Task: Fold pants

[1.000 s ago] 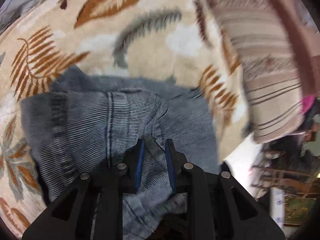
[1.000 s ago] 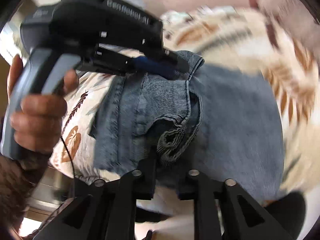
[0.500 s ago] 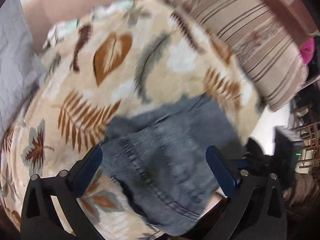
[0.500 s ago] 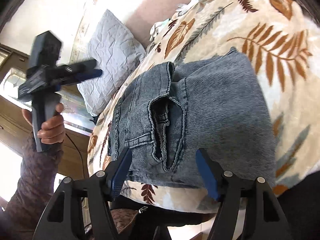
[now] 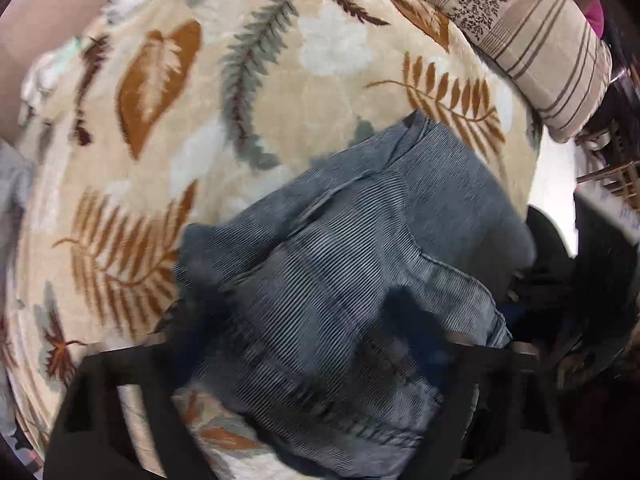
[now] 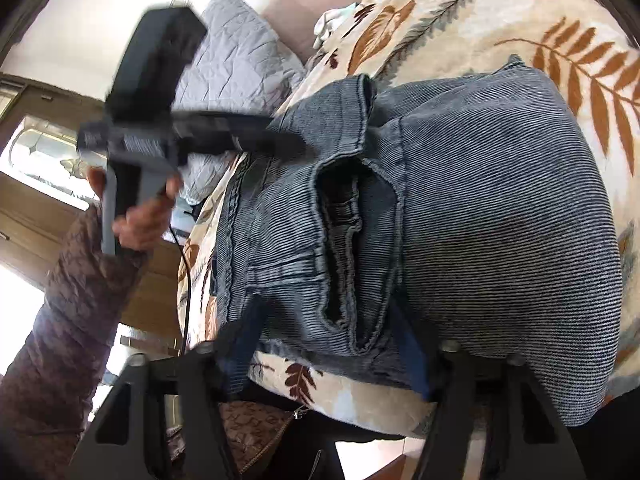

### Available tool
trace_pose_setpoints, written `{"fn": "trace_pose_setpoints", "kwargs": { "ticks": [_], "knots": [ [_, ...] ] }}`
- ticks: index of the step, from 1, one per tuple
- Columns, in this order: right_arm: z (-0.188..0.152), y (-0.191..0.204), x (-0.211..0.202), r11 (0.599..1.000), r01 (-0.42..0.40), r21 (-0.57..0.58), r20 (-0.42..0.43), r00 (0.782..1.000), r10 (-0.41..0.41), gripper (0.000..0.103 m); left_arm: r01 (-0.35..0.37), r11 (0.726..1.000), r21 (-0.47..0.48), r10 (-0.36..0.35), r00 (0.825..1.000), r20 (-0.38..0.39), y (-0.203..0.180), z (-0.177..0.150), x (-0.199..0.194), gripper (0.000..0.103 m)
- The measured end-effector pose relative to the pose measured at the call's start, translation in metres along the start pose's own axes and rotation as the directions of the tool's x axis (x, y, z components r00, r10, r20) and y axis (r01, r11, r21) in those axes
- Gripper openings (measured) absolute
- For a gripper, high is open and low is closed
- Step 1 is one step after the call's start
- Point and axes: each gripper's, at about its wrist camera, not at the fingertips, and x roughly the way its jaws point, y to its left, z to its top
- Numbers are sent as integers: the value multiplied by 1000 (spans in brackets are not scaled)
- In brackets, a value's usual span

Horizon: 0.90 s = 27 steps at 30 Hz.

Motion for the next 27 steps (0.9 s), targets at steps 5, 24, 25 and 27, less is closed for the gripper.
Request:
{"fn": "trace_pose_setpoints", "kwargs": {
  "ticks": [5, 24, 25, 27],
  "knots": [
    [5, 17, -27, 997, -80, -22, 60, 995, 82, 16, 43, 998, -52, -35, 988, 152, -7, -19, -55, 43],
    [11, -74, -127, 984, 83, 156, 252, 960, -121, 40, 223, 892, -392, -88, 939, 333, -39, 11, -72, 57],
    [19, -72, -130, 984, 77, 160, 275, 954, -119, 52, 229, 879, -418, -58, 921, 384, -29, -4, -88, 79],
    [42, -70, -129, 986, 70, 153, 286, 952, -112, 62, 163, 862, -480, 51, 915, 401, -15, -28, -101, 89]
  ]
}}
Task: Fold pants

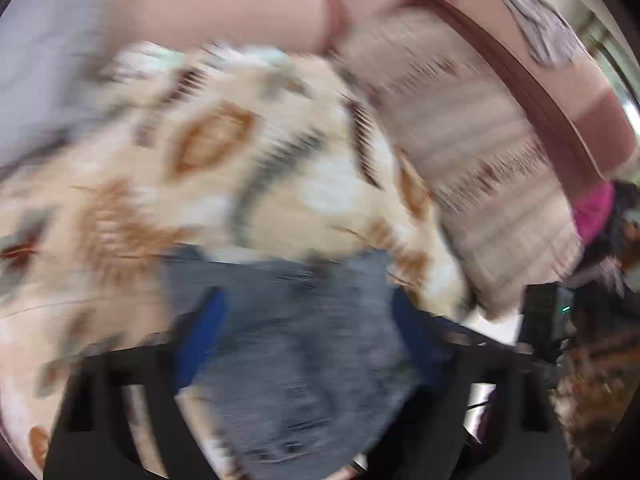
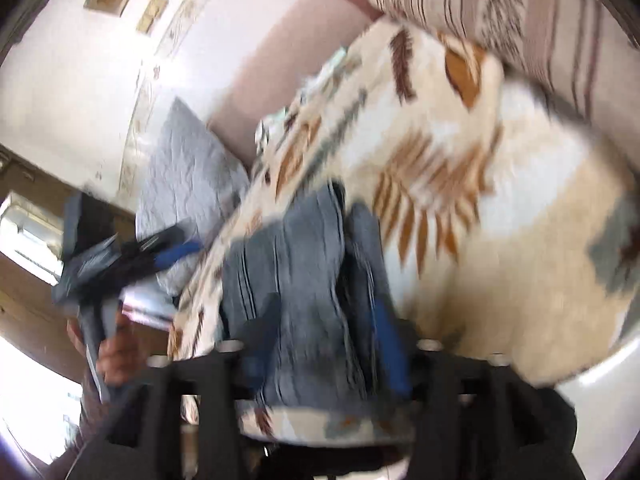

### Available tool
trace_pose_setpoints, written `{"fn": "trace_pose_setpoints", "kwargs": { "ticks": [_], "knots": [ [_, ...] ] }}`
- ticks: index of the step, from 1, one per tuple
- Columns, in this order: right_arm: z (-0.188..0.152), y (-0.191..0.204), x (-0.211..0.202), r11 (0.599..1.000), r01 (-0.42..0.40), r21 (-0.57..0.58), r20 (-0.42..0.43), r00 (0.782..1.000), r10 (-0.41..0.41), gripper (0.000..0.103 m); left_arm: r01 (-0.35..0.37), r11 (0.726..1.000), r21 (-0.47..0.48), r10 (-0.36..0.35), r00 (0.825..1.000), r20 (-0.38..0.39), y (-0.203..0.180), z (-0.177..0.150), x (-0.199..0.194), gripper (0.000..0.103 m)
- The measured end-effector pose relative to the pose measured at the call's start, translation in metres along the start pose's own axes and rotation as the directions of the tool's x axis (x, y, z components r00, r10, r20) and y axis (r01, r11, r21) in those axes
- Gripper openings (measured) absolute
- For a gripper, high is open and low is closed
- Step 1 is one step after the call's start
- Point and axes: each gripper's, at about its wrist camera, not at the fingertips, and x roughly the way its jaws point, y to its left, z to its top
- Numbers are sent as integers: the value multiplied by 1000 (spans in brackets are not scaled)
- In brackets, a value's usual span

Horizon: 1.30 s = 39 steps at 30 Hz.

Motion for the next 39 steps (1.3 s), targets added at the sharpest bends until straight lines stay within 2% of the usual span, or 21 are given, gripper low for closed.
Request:
{"fn": "trace_pose_setpoints", "kwargs": {
  "ticks": [2, 4, 7, 8, 9, 10, 13, 15, 17, 19, 24, 26, 27, 28, 30, 31, 32, 35, 37, 38, 39],
  "knots": [
    [16, 12, 22, 1000, -8, -22, -15, 1000, 7, 62, -38, 998, -52, 37, 999, -22, 24, -11, 1, 89],
    [29, 19, 45, 999, 1, -39, -34, 999, -2, 62, -24, 988, -149, 10, 996, -92, 48, -25, 17, 89],
    [31, 22, 85, 997, 40, -61, -78, 996, -44, 61, -26, 948, -316, -25, 987, -158, 77, -48, 46, 84],
    [31, 26, 98, 995, 39, -87, -111, 993, -49, 39, -12, 936, -353, -50, 985, -166, 80, -52, 51, 77],
    [33, 35, 104, 990, 47, -132, -137, 988, -65, 21, 12, 926, -378, -81, 982, -169, 80, -56, 52, 52],
    [35, 43, 98, 987, 40, -158, -129, 990, -61, 16, 25, 922, -386, -97, 981, -168, 77, -56, 52, 41],
    [45, 54, 71, 977, 51, -209, -41, 997, -61, 12, -29, 933, -360, -11, 994, -108, 69, -51, 46, 41],
    [49, 28, 81, 970, 162, -181, -68, 982, -177, 12, -112, 924, -365, 64, 988, -140, 73, -50, 66, 45],
    [43, -1, 101, 960, 232, -153, -143, 956, -254, 15, -122, 904, -409, 37, 977, -210, 85, -56, 90, 46],
    [42, -1, 94, 968, 205, -148, -119, 968, -223, 18, -88, 888, -452, 1, 982, -190, 93, -61, 85, 45],
    [38, 13, 51, 992, 86, -97, -129, 987, -98, 32, 6, 916, -402, -75, 985, -154, 89, -82, 35, 47],
    [23, 12, 33, 995, 55, -81, -152, 986, -67, 50, 57, 934, -353, -111, 985, -134, 77, -105, 13, 64],
    [15, 11, 27, 996, 52, -77, -166, 984, -64, 51, 84, 936, -341, -133, 983, -125, 71, -114, 9, 78],
    [7, 11, 27, 996, 47, -71, -183, 981, -59, 52, 114, 940, -322, -160, 980, -121, 62, -128, 8, 84],
    [-8, 7, 31, 997, 47, -64, -224, 973, -60, 52, 119, 944, -307, -173, 973, -154, 54, -142, 16, 84],
    [-14, 6, 41, 996, 57, -70, -244, 967, -72, 46, 102, 947, -306, -173, 961, -214, 47, -147, 32, 79],
    [-18, 11, 45, 994, 58, -93, -263, 961, -81, 13, 61, 955, -291, -131, 965, -227, 42, -149, 35, 76],
    [-21, 50, 23, 966, 48, -255, -206, 973, -102, 9, -7, 978, -208, -29, 985, -171, 25, -150, 16, 71],
    [-23, 57, 13, 951, 60, -303, -179, 977, -118, 9, -50, 980, -191, 17, 986, -169, 24, -155, 16, 71],
    [-25, 52, 16, 944, 87, -318, -188, 970, -153, 9, -64, 981, -181, 30, 983, -180, 25, -159, 23, 71],
    [-31, 41, 27, 926, 156, -343, -209, 949, -237, 9, -87, 981, -174, 52, 980, -194, 25, -162, 31, 73]
  ]
}}
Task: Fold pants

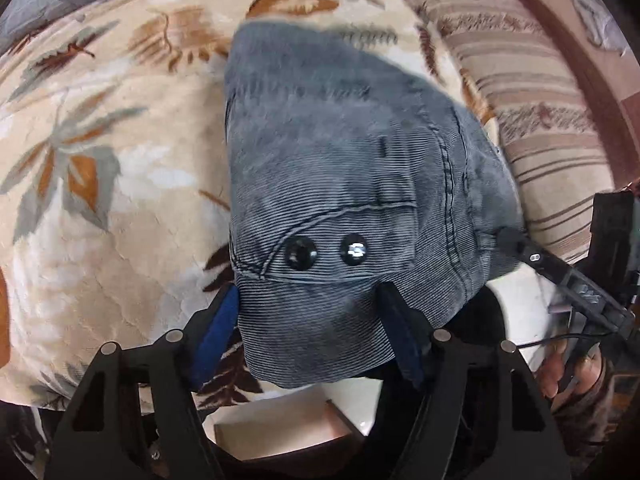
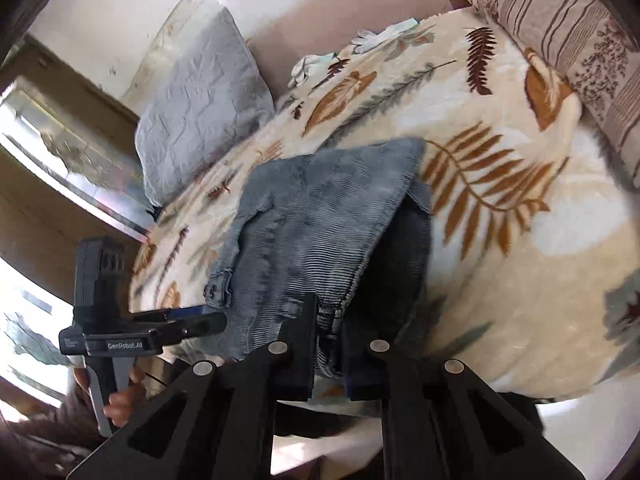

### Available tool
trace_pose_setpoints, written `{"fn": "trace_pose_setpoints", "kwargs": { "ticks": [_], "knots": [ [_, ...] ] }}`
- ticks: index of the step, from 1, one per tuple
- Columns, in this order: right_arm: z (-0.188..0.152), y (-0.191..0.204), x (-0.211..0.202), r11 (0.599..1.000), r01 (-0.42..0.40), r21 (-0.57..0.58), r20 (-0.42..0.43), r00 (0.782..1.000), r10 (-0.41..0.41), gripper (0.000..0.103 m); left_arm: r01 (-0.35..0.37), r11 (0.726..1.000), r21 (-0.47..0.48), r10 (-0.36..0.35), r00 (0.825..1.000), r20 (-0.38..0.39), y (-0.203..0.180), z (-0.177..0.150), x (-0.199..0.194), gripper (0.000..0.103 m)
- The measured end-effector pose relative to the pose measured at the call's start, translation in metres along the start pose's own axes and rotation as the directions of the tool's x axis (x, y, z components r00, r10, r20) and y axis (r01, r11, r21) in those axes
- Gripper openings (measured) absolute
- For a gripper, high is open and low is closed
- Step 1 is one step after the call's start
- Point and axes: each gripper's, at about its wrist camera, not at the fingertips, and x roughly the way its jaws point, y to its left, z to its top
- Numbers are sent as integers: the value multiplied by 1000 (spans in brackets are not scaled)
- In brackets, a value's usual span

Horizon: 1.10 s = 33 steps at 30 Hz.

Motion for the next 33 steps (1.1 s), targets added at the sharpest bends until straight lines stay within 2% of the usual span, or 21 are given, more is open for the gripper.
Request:
{"fn": "trace_pose_setpoints", "kwargs": {
  "ticks": [2, 3, 4, 9, 12, 14, 18, 20, 22, 24, 26, 27, 28, 29, 30, 31, 33],
  "knots": [
    [-9, -10, 27, 997, 80, -8, -85, 993, -81, 12, -24, 1000, 6, 24, 1000, 7, -4, -2, 1, 74],
    [-10, -10, 28, 997, 75, 3, -74, 994, -75, 12, -35, 999, 16, 35, 999, 20, -6, -2, -3, 74],
    [-7, -8, 23, 998, 68, 9, -60, 996, -68, 16, -50, 998, 31, 49, 998, 37, -9, -2, -9, 73],
    [12, -6, -7, 999, 37, 35, 14, 999, -37, 19, -106, 992, 65, 99, 989, 106, -20, -2, -33, 73],
    [29, -13, -23, 997, 34, 73, 74, 997, -39, 29, -117, 991, 68, 107, 986, 129, -21, 4, -35, 73],
    [36, -15, -30, 995, 37, 95, 92, 995, -45, 40, -133, 989, 65, 123, 983, 134, -21, 9, -34, 73],
    [55, -16, -28, 992, 54, 111, 107, 992, -66, 51, -159, 985, 61, 150, 979, 138, -16, 19, -38, 73],
    [64, -20, -22, 992, 46, 121, 110, 992, -59, 54, -133, 991, 31, 128, 982, 140, -5, 37, -43, 74],
    [77, -26, -10, 989, 8, 149, 108, 994, -24, 54, -80, 997, -13, 81, 990, 120, 3, 61, -39, 82],
    [86, -30, 4, 986, -15, 165, 98, 995, -1, 54, -39, 998, -56, 44, 995, 86, 10, 83, -29, 82],
    [98, -32, 30, 983, 44, 180, 68, 996, -57, 54, -35, 995, -91, 39, 998, 44, 12, 109, -12, 82],
    [101, -34, 41, 982, 44, 185, 47, 997, -54, 54, -50, 994, -99, 54, 998, 32, 10, 121, -3, 82],
    [104, -35, 51, 981, 36, 189, 31, 999, -42, 48, -70, 993, -99, 72, 997, 24, 8, 130, 4, 81],
    [107, -33, 55, 983, 15, 181, 36, 999, -22, 23, -80, 992, -101, 82, 996, 21, 5, 137, 7, 81],
    [111, -28, 53, 988, 0, 156, 51, 999, -8, 15, -71, 992, -103, 74, 997, 24, 3, 143, 10, 81],
    [114, -20, 46, 993, -1, 118, 84, 996, -9, 15, -54, 993, -105, 58, 998, 31, 0, 151, 14, 81],
    [118, -12, 34, 998, 28, 60, 147, 988, -37, 14, -101, 990, -102, 106, 993, 44, -3, 163, 26, 81]
  ]
}}
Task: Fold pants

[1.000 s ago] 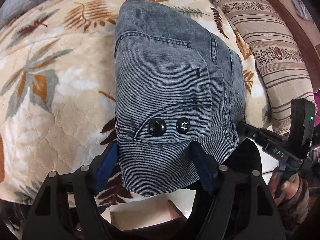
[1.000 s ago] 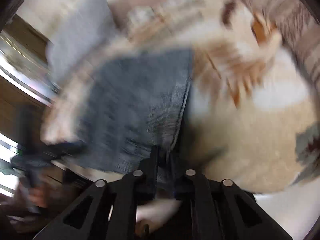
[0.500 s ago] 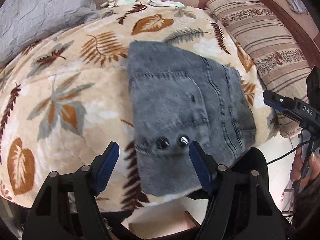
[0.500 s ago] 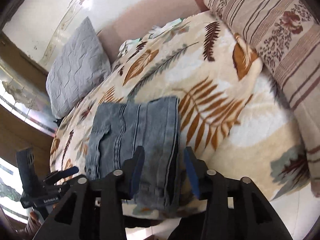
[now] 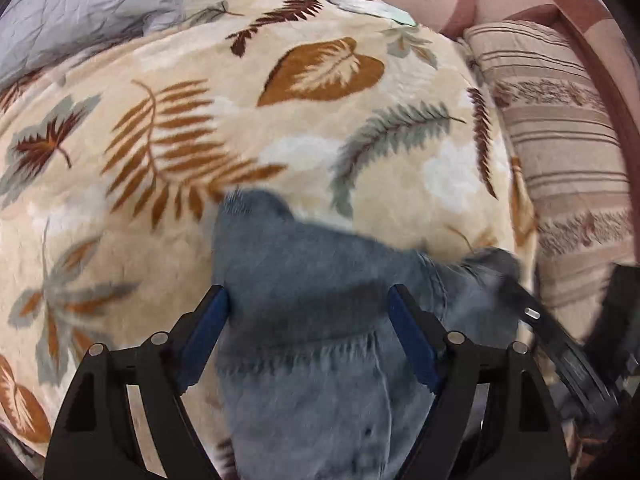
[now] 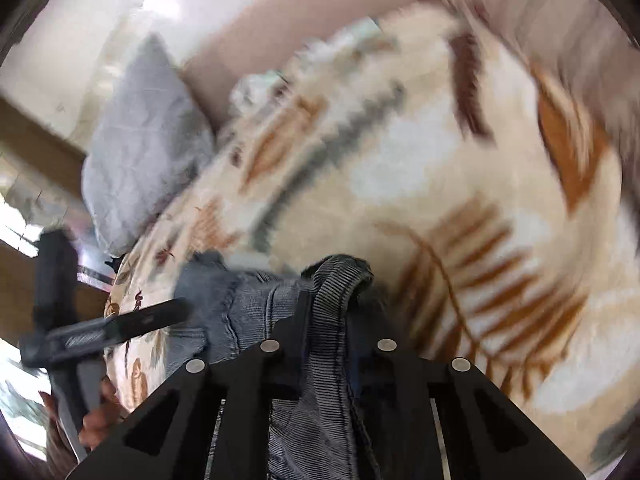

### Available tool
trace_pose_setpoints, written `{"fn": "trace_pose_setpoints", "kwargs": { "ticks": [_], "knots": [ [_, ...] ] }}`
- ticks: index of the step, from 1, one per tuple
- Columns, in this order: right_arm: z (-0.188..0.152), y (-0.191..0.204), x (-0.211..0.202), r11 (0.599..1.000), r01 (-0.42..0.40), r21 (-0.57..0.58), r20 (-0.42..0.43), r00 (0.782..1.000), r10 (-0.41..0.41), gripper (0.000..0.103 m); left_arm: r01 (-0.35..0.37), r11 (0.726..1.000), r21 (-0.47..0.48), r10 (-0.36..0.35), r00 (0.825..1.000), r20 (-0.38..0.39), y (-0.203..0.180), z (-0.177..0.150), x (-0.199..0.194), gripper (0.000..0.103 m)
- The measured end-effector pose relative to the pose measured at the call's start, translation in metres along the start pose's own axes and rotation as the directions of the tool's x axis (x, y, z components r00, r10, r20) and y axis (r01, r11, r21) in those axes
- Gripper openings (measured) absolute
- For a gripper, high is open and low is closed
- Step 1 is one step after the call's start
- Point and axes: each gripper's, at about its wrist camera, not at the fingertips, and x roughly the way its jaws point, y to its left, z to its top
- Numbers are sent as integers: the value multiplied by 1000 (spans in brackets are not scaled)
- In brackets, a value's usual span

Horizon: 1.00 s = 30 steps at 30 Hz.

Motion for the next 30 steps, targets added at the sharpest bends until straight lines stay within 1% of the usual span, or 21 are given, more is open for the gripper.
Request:
{"fn": "trace_pose_setpoints", "kwargs": {
  "ticks": [1, 2, 4, 5, 7, 10, 11, 12, 13, 14, 15, 17, 18, 19, 20, 22, 24, 25, 26, 28, 30],
  "knots": [
    [2, -3, 3, 1000, 26, -8, 0, 1000, -26, 14, -42, 999, 20, 42, 999, 6, -3, 4, 10, 82],
    [3, -8, 11, 998, 54, -7, -33, 998, -55, 14, -71, 997, 30, 72, 997, -9, -4, 6, 20, 82],
    [-2, -25, 33, 990, 141, -3, -124, 982, -141, 11, -68, 998, 7, 68, 996, -51, 0, 7, 33, 82],
    [-8, -34, 36, 992, 121, 24, -148, 982, -116, 14, -48, 999, 1, 48, 998, -41, 2, 6, 27, 82],
    [-12, -42, 18, 994, 69, 86, -101, 993, -60, 23, -16, 1000, 19, 17, 1000, -24, 5, 1, 12, 82],
    [-19, -49, -3, 990, -14, 141, -85, 996, 26, 27, 43, 999, 33, -42, 999, -32, 16, -17, -9, 81],
    [-25, -51, -10, 988, -39, 152, -89, 995, 53, 34, 76, 997, 31, -74, 996, -44, 21, -26, -15, 81],
    [-30, -51, -14, 985, -58, 164, -96, 993, 74, 38, 119, 993, 21, -118, 992, -53, 26, -36, -19, 81],
    [-38, -51, -15, 980, -84, 181, -110, 988, 105, 47, 148, 989, 9, -147, 987, -59, 30, -41, -20, 82],
    [-42, -50, -15, 978, -93, 185, -118, 986, 116, 53, 200, 980, -20, -201, 977, -74, 35, -49, -19, 82],
    [-48, -49, -13, 979, -89, 184, -132, 985, 114, 55, 247, 968, -52, -251, 963, -98, 39, -56, -12, 82],
    [-60, -48, -1, 980, -67, 187, -171, 980, 100, 53, 271, 957, -101, -284, 944, -169, 40, -67, 5, 82],
    [-63, -46, 2, 980, -69, 187, -178, 979, 103, 46, 269, 957, -111, -286, 940, -187, 38, -73, 8, 81],
    [-63, -37, -2, 984, -84, 158, -165, 980, 110, 16, 261, 960, -102, -275, 946, -173, 36, -77, 5, 81],
    [-63, -29, -9, 990, -71, 118, -146, 985, 88, 15, 248, 965, -85, -258, 954, -151, 34, -81, -1, 81],
    [-63, -19, -26, 997, -60, 49, -107, 992, 65, 15, 225, 973, -45, -228, 967, -117, 30, -87, -11, 81],
    [-66, -27, -21, 999, -28, 45, -159, 987, 35, 19, 209, 977, -40, -212, 969, -124, 31, -90, -9, 81],
    [-69, -33, -18, 999, 1, 47, -198, 980, 8, 21, 222, 973, -60, -229, 964, -137, 34, -89, -8, 80],
    [-70, -38, -17, 998, 1, 64, -210, 978, 12, 25, 232, 970, -78, -241, 960, -142, 36, -87, -8, 80],
    [-69, -45, -25, 992, -41, 115, -185, 981, 62, 28, 247, 964, -98, -259, 958, -126, 41, -84, -10, 81],
    [-67, -48, -29, 985, -84, 150, -153, 982, 108, 38, 237, 967, -94, -247, 963, -110, 39, -79, -13, 81]
  ]
}}
